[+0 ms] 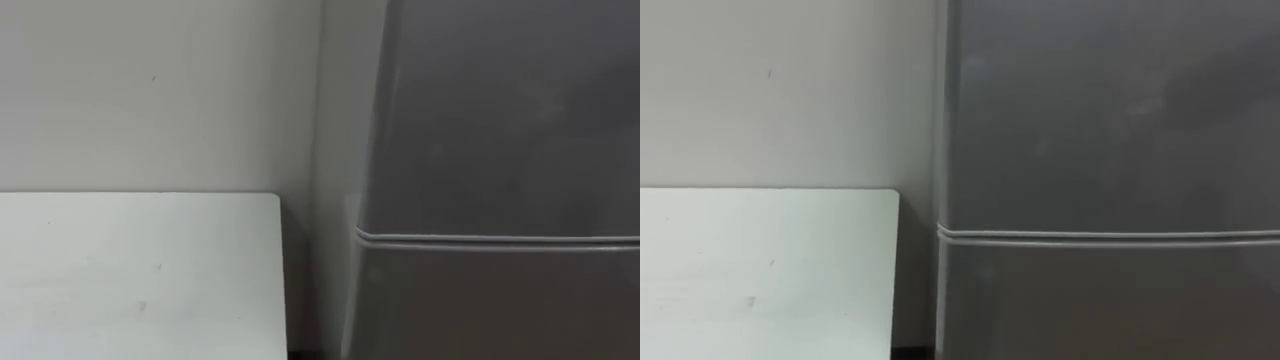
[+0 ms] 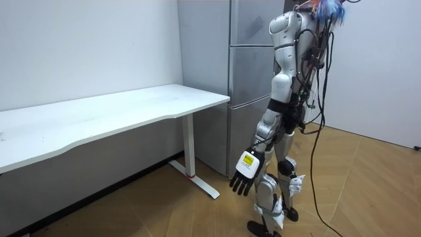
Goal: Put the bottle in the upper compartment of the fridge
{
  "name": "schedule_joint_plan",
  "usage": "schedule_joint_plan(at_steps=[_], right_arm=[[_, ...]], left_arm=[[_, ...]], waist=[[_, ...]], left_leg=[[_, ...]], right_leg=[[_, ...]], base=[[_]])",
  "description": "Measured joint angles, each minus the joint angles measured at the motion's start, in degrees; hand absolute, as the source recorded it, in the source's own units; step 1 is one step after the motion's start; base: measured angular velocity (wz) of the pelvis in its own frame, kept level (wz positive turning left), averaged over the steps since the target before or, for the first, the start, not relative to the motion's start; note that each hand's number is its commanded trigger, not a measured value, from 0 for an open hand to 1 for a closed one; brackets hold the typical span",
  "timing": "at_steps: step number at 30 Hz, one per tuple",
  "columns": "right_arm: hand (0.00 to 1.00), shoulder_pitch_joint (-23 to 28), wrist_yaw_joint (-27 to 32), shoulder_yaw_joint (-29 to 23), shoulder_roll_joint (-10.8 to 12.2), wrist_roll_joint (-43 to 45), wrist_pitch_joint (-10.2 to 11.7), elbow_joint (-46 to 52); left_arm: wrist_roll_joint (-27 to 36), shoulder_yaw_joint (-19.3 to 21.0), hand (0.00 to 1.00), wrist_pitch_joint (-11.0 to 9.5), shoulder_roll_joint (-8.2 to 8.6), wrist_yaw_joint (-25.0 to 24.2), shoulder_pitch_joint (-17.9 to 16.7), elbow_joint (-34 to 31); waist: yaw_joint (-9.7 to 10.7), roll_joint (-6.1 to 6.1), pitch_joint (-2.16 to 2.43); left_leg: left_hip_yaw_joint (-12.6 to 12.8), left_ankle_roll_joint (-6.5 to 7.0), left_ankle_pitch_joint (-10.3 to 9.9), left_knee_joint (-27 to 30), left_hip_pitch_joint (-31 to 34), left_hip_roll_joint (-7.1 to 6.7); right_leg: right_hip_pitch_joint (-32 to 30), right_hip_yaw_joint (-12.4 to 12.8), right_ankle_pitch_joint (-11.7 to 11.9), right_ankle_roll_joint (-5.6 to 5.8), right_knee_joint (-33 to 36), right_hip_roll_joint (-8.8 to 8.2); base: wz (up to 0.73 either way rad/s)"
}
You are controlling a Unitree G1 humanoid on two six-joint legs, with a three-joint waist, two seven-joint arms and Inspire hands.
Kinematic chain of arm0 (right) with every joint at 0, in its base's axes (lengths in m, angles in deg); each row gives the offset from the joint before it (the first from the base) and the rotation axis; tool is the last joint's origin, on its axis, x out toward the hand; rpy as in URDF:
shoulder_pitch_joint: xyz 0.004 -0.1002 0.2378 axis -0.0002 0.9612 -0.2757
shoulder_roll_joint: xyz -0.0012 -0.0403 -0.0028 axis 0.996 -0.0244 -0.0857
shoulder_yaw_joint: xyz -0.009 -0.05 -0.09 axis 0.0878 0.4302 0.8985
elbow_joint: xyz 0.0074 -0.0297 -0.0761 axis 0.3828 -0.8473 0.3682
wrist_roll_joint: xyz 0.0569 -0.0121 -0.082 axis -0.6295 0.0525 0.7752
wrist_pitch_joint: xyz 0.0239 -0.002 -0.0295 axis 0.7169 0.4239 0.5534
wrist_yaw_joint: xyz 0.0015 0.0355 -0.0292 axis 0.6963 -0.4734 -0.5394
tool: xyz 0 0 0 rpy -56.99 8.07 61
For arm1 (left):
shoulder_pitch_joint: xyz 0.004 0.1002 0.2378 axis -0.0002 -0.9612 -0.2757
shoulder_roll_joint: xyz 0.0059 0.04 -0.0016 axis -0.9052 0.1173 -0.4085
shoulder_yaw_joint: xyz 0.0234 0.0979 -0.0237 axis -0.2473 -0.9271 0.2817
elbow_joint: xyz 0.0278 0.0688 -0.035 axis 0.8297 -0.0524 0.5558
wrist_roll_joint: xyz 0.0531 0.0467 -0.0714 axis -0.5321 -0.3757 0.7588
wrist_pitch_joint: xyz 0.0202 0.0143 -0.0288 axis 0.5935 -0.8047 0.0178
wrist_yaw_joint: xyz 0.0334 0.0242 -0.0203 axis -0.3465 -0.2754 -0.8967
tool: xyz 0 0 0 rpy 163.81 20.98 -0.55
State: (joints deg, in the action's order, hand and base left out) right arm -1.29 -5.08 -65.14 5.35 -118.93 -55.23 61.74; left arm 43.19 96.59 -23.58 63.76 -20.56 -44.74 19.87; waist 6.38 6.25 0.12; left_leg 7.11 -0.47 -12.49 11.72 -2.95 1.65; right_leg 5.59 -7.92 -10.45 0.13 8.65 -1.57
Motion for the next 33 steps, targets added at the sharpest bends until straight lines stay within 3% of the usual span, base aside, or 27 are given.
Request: schedule_joint_plan(at_steps=[6, 12, 13, 17, 20, 24, 27, 28, 33], right_arm=[[0.0, 2.0, 6.9, -0.9, 0.1, -5.3, 0.4, -5.8], [0.0, 2.7, 10.1, -2.3, 1.1, -9.0, 0.1, -13.9], [0.0, 2.8, 10.5, -2.3, 1.5, -9.1, -0.2, -16.3], [0.0, 4.2, 11.5, -2.2, 2.3, -11.3, -0.6, -24.0], [0.0, 4.7, 12.8, -2.2, 4.6, -11.5, -1.2, -28.4], [0.0, 5.4, 13.1, -0.3, 5.7, -13.9, -1.1, -37.0], [0.0, 5.5, 13.1, 1.8, 7.8, -16.1, -1.0, -42.5], [0.0, 5.5, 13.1, 1.9, 9.1, -16.4, -1.0, -44.3], [0.0, 6.1, 11.6, 2.2, 11.1, -21.3, -1.0, -52.2]], left_arm=[[0.7, 0.0, 0.0, 0.9, -0.75, 1.0, -0.2, -2.2], [0.7, 0.0, 0.0, 3.7, -0.71, 1.5, 0.1, -4.1], [0.7, 0.0, 0.0, 4.2, -0.73, 1.4, 0.2, -4.2], [0.7, -0.1, 0.0, 5.0, -0.63, 1.1, 0.3, -4.7], [0.7, 0.0, 0.0, 5.5, -0.66, 1.1, 0.1, -5.9], [0.8, -0.2, 0.0, 5.3, -0.36, 1.1, 0.9, -6.5], [0.7, -0.3, 0.0, 5.1, -0.38, 1.1, 1.4, -6.4], [0.7, -0.3, 0.0, 5.1, -0.32, 1.1, 1.7, -6.4], [0.8, -0.1, 0.0, 5.1, -0.2, 0.9, 1.9, -6.7]], waist=[[1.3, 0.13, 0.18], [1.4, -1.24, 0.18], [1.3, -1.38, -0.02], [1.3, -2.28, -0.03], [1.4, -2.72, -0.16], [1.2, -2.26, -0.11], [1.1, -2.09, -0.2], [1.2, -1.93, -0.09], [1.1, -2.79, 0.27]], left_leg=[[0.0, 0.01, 0.0, 0.1, 0.3, -0.04], [0.0, 0.05, 0.0, -0.4, 0.3, -0.09], [0.0, 0.05, 0.0, -0.8, 0.3, -0.06], [0.1, 0.13, 0.0, -1.0, 0.4, -0.09], [0.0, 0.04, 0.3, -1.1, 0.5, -0.15], [0.0, 0.11, 0.3, -0.9, -0.1, -0.39], [0.1, 0.12, 0.3, -1.0, -0.6, -0.42], [0.0, 0.12, 0.3, -1.2, -0.7, -0.45], [0.0, 0.13, 0.3, -1.6, 0.0, -0.56]], right_leg=[[-0.4, 0.0, 0.0, 0.02, 0.1, -0.05], [-0.2, -0.1, 0.0, 0.03, 0.3, -0.07], [-0.3, -0.1, 0.0, 0.03, 0.5, -0.07], [-0.6, -0.1, 0.0, 0.04, 0.6, -0.15], [-0.6, -0.2, -0.1, 0.09, 0.1, -0.15], [0.0, 0.0, -0.3, 0.21, 0.0, -0.27], [0.2, 0.1, -0.4, 0.33, -0.1, -0.3], [0.1, 0.1, -0.5, 0.34, -0.1, -0.33], [-0.7, 0.0, -0.5, 0.41, -0.1, -0.4]], base=[[-0.01], [0.0], [0.0], [0.0], [0.0], [0.0], [0.0], [0.0], [0.0]])
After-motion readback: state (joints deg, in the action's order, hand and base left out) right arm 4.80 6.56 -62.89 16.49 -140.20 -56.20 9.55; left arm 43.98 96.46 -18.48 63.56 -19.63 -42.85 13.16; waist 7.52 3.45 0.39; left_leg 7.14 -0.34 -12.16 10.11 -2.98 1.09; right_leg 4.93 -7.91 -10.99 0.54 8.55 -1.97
